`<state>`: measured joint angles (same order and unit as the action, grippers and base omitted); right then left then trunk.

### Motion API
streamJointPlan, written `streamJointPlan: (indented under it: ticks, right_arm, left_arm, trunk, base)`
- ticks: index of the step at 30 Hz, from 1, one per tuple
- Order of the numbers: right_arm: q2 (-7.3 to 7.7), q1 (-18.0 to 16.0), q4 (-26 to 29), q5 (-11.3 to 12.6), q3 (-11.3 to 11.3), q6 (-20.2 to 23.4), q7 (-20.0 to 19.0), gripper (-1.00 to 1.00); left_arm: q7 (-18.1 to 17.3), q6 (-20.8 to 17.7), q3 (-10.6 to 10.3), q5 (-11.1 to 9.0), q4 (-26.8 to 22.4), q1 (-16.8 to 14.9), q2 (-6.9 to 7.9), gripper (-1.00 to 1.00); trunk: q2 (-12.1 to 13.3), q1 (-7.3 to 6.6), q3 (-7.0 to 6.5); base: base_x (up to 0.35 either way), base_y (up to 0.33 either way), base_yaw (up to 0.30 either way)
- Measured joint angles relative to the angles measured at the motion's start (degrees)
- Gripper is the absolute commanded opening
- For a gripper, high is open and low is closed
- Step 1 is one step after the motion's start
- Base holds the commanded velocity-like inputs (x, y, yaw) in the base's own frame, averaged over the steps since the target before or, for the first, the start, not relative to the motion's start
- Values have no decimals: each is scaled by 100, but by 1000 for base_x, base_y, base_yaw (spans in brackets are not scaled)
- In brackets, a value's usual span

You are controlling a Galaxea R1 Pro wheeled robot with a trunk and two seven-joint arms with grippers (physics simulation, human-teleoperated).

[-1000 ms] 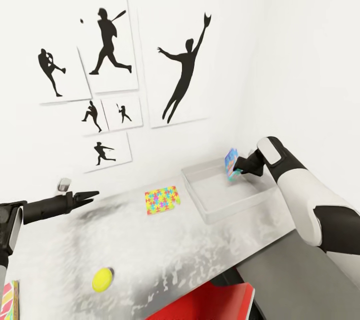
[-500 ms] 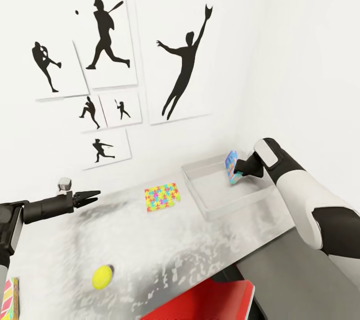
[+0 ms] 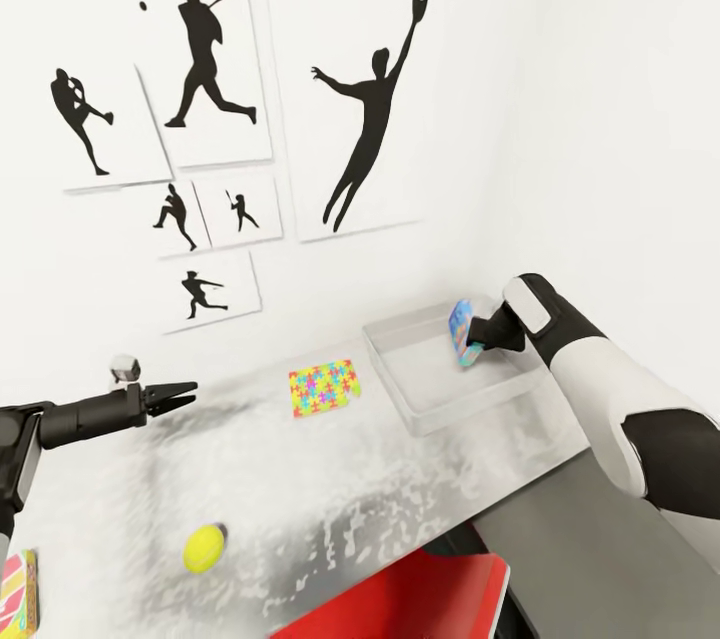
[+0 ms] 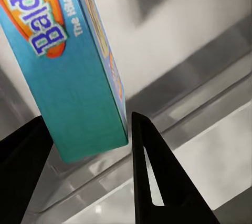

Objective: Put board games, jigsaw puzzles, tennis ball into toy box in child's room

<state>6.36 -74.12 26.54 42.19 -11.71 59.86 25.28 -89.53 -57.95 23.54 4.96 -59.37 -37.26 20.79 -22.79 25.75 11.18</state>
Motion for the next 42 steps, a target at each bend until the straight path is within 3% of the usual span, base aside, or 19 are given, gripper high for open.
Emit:
streamJointPlan:
  ticks: [6,9,11,13,16,34,42]
  right_arm:
    - [190,-153,-8,4,10,1,-138,-100]
    - [361,-168,-11,17,11,2,-524,-100]
    - [453,-185,-7,41,11,-1,-988,-100]
    - [496,-195,-10,35,-8,1,-1342,-100]
    - [519,-199,-12,14,-24,2,-1529,-100]
    - [641,-264,25,-18,-74,3,-1636,-100]
    - [837,-288,32,10,-22,3,-1642,-100]
  left_arm:
    - [-2,-44,24,-30,0,-74,43,100]
    - [-2,-55,23,-34,0,-155,42,100]
    - [-2,-60,21,-36,0,-322,45,100]
    - [-2,-67,21,-36,0,-446,48,100]
    - [-2,-77,21,-35,0,-509,41,100]
    - [-3,-111,21,-43,0,-655,35,100]
    - [-3,-113,21,-43,0,-662,37,100]
  trunk:
    - [0,0,57]
    - [0,0,85]
    - [0,0,104]
    - [0,0,123]
    - [0,0,152]
    - [-1,0,281]
    - [-1,0,282]
  base:
    - [0,0,0]
    - [0,0,0]
    - [0,0,0]
    - [0,0,0]
    - [0,0,0]
    - [0,0,0]
    - [0,0,0]
